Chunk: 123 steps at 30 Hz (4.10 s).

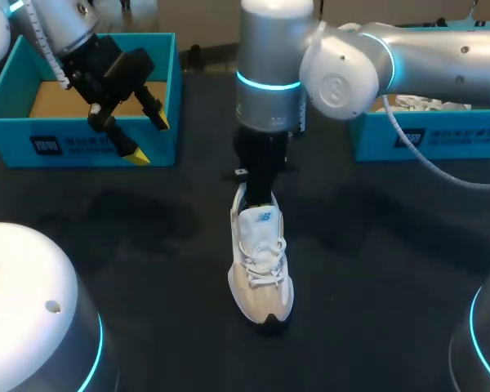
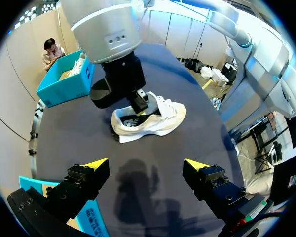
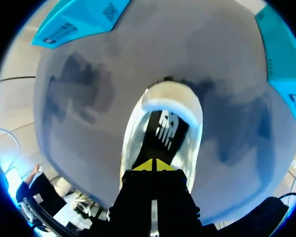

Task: Take the shoe out of the shoebox, open the shoe tongue, remove and reinsert the insole, then place the shoe into the shoebox

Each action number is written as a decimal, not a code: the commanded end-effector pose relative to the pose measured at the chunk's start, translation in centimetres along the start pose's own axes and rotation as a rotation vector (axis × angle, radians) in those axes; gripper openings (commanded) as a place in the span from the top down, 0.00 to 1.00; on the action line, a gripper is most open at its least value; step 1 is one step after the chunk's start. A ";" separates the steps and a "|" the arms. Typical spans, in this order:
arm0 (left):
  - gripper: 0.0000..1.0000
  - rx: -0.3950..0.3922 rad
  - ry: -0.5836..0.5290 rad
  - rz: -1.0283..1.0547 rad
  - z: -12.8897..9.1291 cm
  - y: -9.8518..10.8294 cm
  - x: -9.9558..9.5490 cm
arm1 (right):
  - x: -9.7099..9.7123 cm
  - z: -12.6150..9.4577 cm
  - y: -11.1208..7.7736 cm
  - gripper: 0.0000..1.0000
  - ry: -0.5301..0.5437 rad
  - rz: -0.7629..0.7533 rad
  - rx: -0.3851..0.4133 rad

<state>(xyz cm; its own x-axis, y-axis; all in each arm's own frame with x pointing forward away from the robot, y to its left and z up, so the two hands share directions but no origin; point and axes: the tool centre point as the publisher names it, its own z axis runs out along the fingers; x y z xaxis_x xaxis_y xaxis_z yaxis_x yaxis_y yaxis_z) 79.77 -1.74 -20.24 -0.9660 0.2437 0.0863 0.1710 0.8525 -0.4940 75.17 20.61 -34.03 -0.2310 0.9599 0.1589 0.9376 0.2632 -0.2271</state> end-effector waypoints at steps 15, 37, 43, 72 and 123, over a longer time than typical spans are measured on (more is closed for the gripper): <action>0.00 -0.003 0.001 0.000 0.0 0.0 0.0 | 0.1 0.6 -1.8 0.78 -0.052 0.103 0.092; 0.00 -0.003 0.001 0.000 0.0 0.0 0.0 | 0.3 1.0 -2.2 0.00 -0.079 0.129 0.118; 0.00 -0.003 0.001 0.000 0.0 0.0 0.0 | 0.4 0.4 -2.6 0.00 -0.088 0.152 0.118; 0.00 -0.003 0.001 0.000 0.0 0.0 0.0 | 4.1 -3.3 -9.0 0.60 -0.118 0.259 0.033; 0.00 -0.003 0.001 0.000 0.0 0.0 0.0 | -0.5 0.1 -3.6 0.76 -0.139 0.183 -0.045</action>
<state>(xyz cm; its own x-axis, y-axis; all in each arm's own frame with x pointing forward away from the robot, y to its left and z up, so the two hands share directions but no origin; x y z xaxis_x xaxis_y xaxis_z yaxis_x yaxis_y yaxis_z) 79.77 -1.74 -20.24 -0.9660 0.2437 0.0862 0.1710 0.8525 -0.4940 71.92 19.50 -33.53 -0.0836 0.9963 -0.0202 0.9767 0.0779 -0.1999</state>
